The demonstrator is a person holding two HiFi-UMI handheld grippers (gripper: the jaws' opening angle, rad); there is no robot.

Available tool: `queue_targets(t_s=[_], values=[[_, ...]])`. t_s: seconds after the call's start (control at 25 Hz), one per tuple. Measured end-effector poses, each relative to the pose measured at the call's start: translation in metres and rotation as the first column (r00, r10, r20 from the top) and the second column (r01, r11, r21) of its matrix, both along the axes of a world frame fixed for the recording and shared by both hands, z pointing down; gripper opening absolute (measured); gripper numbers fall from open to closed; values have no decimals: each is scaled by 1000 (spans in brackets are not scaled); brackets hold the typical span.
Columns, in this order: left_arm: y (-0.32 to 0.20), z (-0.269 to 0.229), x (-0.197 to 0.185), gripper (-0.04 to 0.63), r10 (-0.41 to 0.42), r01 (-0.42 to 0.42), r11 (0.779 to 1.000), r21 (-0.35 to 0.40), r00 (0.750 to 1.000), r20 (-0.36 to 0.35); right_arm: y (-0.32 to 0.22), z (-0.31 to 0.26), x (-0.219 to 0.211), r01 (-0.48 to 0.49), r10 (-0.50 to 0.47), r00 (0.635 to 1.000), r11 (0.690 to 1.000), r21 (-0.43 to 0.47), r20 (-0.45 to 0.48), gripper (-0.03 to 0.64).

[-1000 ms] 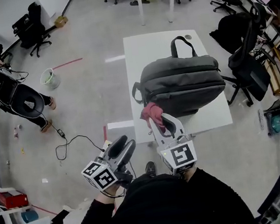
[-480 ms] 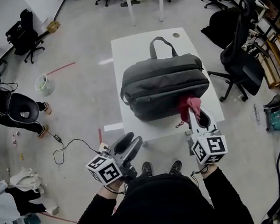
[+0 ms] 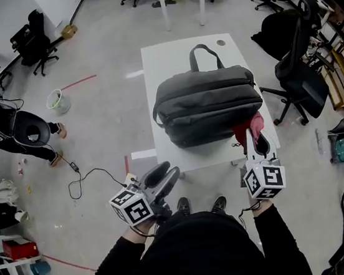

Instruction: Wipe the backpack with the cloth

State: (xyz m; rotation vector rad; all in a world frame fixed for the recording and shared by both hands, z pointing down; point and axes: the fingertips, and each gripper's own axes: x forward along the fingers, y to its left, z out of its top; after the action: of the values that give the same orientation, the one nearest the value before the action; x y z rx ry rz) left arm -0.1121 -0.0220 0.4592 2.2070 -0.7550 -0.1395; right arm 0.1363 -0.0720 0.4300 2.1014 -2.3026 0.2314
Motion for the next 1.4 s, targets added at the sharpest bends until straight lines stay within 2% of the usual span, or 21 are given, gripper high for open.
queue_targets(t_s=[0.16, 0.4, 0.52, 0.64, 0.72, 0.84, 0.96, 1.12, 1.28, 1.4], values=[[4, 10, -32, 213, -48, 48, 999, -13, 999, 5, -4, 26, -90, 184, -184, 983, 982, -52, -4, 67], [8, 18, -77, 213, -117, 117, 993, -34, 993, 8, -12, 48, -203, 409, -411, 912, 907, -103, 0, 67], [12, 21, -100, 213, -157, 158, 987, -40, 987, 23, -11, 49, -246, 490, -492, 871, 867, -95, 2, 67], [10, 23, -110, 213, -177, 178, 983, -44, 984, 30, -12, 50, -263, 531, -535, 845, 841, -102, -5, 67], [8, 24, -105, 213, -169, 171, 984, -50, 985, 28, -17, 52, -253, 515, -518, 855, 850, -108, -3, 67], [4, 25, -84, 213, -127, 128, 990, -58, 992, 21, -21, 58, -209, 434, -435, 900, 891, -134, 19, 67], [0, 27, -53, 213, -73, 74, 995, -63, 997, 15, -18, 66, -146, 326, -327, 945, 932, -155, 25, 67], [-5, 25, -5, 213, -8, 8, 998, -57, 1000, 4, -14, 69, -37, 131, -129, 991, 977, -171, 23, 67], [-2, 18, 36, 213, 47, -47, 998, -48, 999, -11, -3, 51, 60, -51, 51, 999, 989, -138, 2, 67], [1, 15, 53, 215, 64, -65, 997, -50, 998, -10, -1, 42, 100, -127, 128, 992, 985, -114, 2, 67]])
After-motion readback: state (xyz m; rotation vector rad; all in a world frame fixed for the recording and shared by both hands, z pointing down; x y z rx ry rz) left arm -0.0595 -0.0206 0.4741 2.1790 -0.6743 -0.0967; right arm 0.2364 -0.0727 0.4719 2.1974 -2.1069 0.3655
